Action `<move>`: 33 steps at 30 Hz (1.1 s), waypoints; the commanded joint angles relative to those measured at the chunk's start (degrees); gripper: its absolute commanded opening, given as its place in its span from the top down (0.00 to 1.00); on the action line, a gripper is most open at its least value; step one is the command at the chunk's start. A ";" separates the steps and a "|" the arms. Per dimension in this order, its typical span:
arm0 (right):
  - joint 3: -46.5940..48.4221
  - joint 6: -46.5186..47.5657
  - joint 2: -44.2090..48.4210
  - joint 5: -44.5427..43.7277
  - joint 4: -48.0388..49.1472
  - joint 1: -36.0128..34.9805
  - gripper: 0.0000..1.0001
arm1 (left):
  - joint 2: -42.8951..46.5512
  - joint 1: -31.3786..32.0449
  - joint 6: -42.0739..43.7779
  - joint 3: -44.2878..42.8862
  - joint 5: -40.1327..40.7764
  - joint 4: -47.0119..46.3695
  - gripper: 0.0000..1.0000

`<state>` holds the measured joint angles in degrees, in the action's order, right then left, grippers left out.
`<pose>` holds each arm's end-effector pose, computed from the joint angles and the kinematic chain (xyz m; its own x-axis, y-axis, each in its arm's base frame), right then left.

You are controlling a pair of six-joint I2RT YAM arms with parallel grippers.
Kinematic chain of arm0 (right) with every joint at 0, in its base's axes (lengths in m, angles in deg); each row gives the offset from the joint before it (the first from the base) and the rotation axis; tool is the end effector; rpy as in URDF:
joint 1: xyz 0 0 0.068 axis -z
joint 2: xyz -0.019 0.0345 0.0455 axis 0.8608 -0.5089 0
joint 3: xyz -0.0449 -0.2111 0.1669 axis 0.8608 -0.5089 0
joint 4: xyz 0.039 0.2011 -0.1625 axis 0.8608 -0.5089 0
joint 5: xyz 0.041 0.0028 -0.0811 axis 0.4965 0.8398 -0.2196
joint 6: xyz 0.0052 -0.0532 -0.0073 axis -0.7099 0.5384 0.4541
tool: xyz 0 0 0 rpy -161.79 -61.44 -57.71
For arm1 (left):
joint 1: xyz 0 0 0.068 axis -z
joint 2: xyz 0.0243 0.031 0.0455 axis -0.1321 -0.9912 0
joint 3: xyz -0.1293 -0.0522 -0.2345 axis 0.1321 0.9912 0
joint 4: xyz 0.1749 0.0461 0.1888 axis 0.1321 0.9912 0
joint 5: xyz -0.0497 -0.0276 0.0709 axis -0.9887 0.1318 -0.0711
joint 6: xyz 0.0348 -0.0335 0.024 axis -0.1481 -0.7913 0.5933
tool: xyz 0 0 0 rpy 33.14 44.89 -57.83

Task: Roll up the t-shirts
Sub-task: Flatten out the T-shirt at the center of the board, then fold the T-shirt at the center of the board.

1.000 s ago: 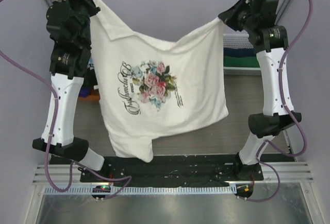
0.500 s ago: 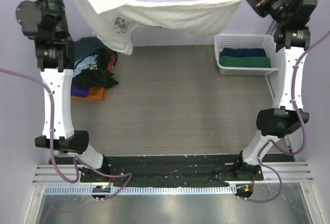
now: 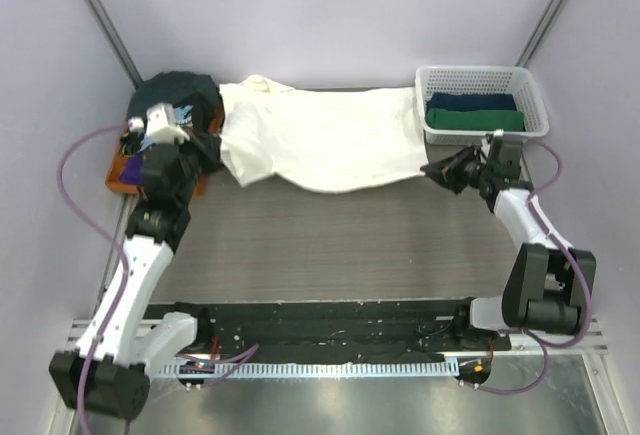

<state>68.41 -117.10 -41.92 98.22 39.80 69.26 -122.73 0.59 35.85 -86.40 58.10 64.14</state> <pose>0.3064 -0.0319 0.2540 -0.6220 0.7467 -0.2355 0.2486 0.4736 0.8449 0.2416 -0.0319 0.3831 -0.1270 -0.4922 -0.8611 -0.0015 0.8683 -0.4961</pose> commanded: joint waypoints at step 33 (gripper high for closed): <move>-28.01 15.95 33.52 -12.76 -16.48 -0.44 0.99 | 33.38 3.06 -24.48 28.67 17.81 22.74 1.00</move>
<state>37.08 -103.66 -4.57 84.54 18.36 69.26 -85.75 3.59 6.87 -53.70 73.25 95.09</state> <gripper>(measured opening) 0.048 0.011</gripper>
